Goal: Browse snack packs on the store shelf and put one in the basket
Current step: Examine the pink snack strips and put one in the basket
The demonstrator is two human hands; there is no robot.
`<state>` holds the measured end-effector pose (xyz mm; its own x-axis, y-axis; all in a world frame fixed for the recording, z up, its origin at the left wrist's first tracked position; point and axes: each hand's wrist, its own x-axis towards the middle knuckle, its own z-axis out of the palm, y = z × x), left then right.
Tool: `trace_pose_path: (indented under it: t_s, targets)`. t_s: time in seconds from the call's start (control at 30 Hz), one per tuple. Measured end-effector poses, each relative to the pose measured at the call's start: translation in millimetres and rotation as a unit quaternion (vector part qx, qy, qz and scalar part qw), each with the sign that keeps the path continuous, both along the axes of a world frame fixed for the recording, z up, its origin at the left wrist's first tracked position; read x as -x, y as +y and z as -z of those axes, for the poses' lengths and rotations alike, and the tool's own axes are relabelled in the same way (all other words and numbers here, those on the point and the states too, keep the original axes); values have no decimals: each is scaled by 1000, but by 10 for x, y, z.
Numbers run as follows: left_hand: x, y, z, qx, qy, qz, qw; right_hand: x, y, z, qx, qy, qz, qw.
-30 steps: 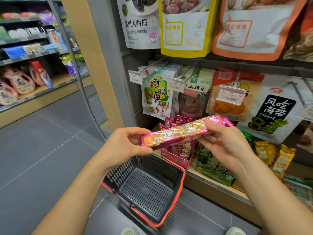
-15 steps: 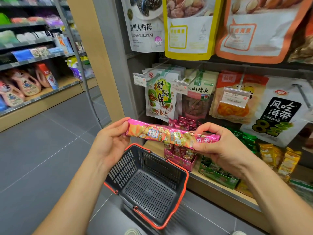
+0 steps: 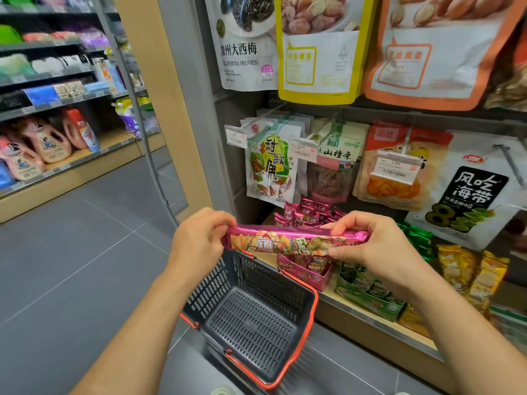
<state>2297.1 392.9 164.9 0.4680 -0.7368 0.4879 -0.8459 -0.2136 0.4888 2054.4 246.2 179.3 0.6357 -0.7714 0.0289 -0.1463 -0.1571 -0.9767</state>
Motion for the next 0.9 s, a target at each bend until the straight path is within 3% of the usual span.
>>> trace_pose_path:
  t_s: [0.13, 0.3, 0.5, 0.67, 0.8, 0.9]
  targets:
    - [-6, -4, 14, -81, -79, 29, 993, 53, -32, 2, -126, -56, -4, 990]
    - [31, -43, 75, -108, -83, 67, 988, 83, -76, 15, -168, -64, 31, 983]
    - [324, -56, 53, -170, -2, 186, 968, 109, -96, 17, -124, -39, 44, 991]
    - [545, -198, 199, -188, -89, 173, 963, 68, -57, 50, -99, -27, 76, 992]
    - [614, -324, 249, -154, -108, 152, 970, -4, 7, 86, -82, -72, 143, 984]
    - [670, -393, 325, -187, -105, 163, 963, -30, 13, 124, -14, -45, 178, 983]
